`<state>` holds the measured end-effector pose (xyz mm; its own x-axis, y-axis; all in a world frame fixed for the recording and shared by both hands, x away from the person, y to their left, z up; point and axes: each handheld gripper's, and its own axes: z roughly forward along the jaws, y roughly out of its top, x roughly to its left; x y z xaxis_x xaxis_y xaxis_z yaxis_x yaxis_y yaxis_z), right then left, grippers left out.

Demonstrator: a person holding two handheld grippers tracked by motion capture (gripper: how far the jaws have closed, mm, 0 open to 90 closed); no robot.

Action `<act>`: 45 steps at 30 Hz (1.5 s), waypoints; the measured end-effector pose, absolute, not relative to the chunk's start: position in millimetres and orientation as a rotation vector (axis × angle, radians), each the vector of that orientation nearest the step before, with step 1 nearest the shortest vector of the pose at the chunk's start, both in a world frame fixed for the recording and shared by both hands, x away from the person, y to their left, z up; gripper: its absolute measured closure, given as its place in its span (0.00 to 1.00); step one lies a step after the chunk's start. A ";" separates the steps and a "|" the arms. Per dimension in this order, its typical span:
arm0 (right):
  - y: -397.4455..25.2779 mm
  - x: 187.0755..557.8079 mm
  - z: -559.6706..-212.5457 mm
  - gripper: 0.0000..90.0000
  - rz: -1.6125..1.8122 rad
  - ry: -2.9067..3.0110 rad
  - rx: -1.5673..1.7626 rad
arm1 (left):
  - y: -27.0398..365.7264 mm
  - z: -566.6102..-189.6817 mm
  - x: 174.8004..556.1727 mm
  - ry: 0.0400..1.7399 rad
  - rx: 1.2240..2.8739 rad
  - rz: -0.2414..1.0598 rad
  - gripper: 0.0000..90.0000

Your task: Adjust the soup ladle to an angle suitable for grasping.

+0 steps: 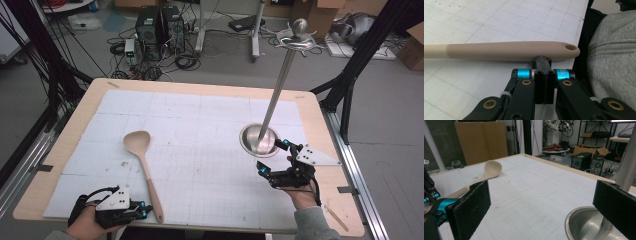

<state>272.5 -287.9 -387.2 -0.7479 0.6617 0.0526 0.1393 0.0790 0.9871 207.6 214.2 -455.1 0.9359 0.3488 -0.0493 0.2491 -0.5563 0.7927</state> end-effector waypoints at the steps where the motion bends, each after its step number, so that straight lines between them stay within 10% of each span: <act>1: -287.9 272.5 -387.2 0.00 1.711 1.954 0.792 | 213.6 -455.5 207.7 0.422 2.182 0.140 1.00; 45: -294.1 268.3 -388.0 0.00 1.708 1.947 0.810 | 188.9 -453.5 219.5 0.430 2.190 0.180 1.00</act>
<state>268.3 -294.1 -388.0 -0.7395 0.6703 0.0614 0.1480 0.0730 0.9863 219.5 188.9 -453.5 0.9299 0.3672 -0.0231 0.2407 -0.5597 0.7929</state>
